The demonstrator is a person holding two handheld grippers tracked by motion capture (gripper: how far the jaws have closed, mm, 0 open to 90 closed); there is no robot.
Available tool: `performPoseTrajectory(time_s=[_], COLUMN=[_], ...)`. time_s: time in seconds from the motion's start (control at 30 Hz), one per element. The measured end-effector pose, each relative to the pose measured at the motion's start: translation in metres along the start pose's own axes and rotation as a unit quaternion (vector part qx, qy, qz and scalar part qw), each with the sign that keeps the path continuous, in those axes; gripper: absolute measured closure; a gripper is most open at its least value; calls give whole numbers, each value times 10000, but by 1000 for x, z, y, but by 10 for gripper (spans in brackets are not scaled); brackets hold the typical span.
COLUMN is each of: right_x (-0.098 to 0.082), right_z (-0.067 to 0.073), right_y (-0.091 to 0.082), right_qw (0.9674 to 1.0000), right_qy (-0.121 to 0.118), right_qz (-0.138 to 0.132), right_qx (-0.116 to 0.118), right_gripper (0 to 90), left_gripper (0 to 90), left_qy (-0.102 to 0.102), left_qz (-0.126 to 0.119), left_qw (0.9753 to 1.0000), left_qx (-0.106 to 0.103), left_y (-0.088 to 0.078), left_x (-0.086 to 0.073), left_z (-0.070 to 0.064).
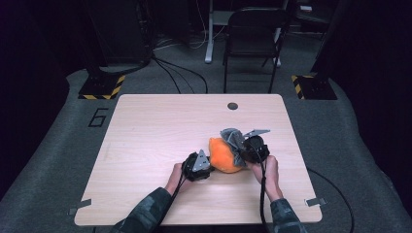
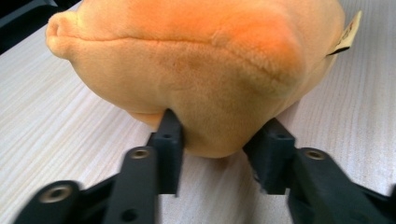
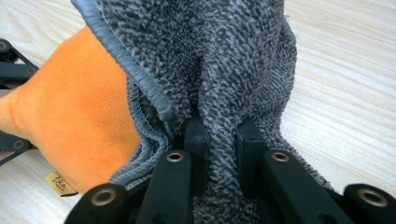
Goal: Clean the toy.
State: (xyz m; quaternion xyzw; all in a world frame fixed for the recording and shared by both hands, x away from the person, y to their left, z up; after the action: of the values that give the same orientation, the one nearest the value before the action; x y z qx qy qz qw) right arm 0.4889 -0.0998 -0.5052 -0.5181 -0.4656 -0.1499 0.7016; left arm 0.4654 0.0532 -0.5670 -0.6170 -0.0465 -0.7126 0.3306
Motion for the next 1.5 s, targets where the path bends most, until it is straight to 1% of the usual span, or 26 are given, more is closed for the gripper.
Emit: performPoseTrajectory(time_s=[0.07,0.1,0.13,0.17,0.2,0.23,0.3,0.33,0.37,0.43,0.53,0.6,0.7,0.77,0.8,0.97,1.0,1.13,1.2,1.3,1.33,1.37,1.4,1.43,1.47,1.5], right_x=[1,3,6,9,10,10,5,-1,-7,-22,-42,-49,-51,-52,-52,-54,-54,-56,-57,-57,-57,-57,-57,-57,-57,-57], right_z=[0,-1,-4,-8,-15,-23,-40,-51,-59,-70,-81,-86,-89,-91,-90,-93,-93,-97,-98,-99,-99,-100,-101,-102,-101,-102], right_y=[-1,-4,-8,-13,-20,-27,-39,-46,-50,-52,-48,-44,-41,-40,-40,-39,-39,-40,-40,-41,-41,-41,-42,-42,-43,-43], right_qw=[10000,9999,9996,9993,9990,9987,9977,9963,9956,9938,9924,9914,9905,9908,9901,9902,9896,9893,9890,9880,9879,9880,9882,9881,9870,9874], right_qy=[-30,28,108,193,225,219,341,509,605,788,879,959,1026,1000,1055,1063,1106,1132,1156,1225,1225,1220,1205,1215,1281,1254], right_qz=[-35,-94,-235,-309,-363,-385,-431,-419,-385,-239,11,104,149,147,162,161,175,151,146,151,151,146,138,143,157,144], right_qx=[60,64,88,68,-131,-259,-387,-543,-604,-744,-867,-886,-904,-896,-912,-894,-907,-906,-909,-932,-937,-940,-933,-935,-958,-953], right_gripper=[791,790,790,791,791,791,790,790,789,789,787,785,783,782,782,781,780,779,779,779,779,779,779,779,779,779], left_gripper=[685,702,716,729,740,744,750,753,757,765,777,785,791,797,800,813,815,823,827,829,829,828,828,827,826,825], left_qy=[-16,-41,-106,-88,-99,-110,-110,-113,-117,-136,-135,-142,-170,-227,-274,-333,-386,-604,-804,-1130,-1246,-1396,-1497,-1639,-1791,-1884], left_qz=[8,6,-24,17,32,32,36,34,35,27,21,16,-10,-26,-56,-136,-149,-269,-385,-563,-681,-749,-789,-864,-888,-893], left_qw=[10000,10000,9999,9999,9999,9999,9999,9999,9999,9999,9999,9999,9998,9997,9996,9993,9991,9977,9959,9919,9898,9873,9855,9826,9798,9780], left_qx=[11,18,34,51,58,54,58,63,64,68,63,73,73,67,74,92,87,117,142,136,147,121,102,107,68,86], left_y=[0,0,0,0,0,0,0,0,0,0,0,0,-1,-1,-1,-2,-2,-2,-3,-9,-13,-17,-21,-25,-29,-33], left_x=[0,0,0,0,-1,-1,-1,-1,-1,-1,0,0,0,0,0,2,2,4,9,24,33,40,47,53,58,63], left_z=[0,1,1,1,1,2,2,2,2,2,2,2,2,3,3,3,3,5,7,10,12,13,14,16,17,19])
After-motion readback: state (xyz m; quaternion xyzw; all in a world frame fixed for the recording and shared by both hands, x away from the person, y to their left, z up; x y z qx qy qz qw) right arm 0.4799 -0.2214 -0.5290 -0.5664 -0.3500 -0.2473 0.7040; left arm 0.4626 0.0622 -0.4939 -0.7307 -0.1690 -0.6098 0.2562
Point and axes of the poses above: each handheld gripper's, and its own axes: y roughly forward along the jaws, x roughly out of its top, z roughly to its left, the point moved 8 cm from there along y, roughly forward along the jaws, and after that the axes turned 12 degrees about -z, right-handed, at the moved point
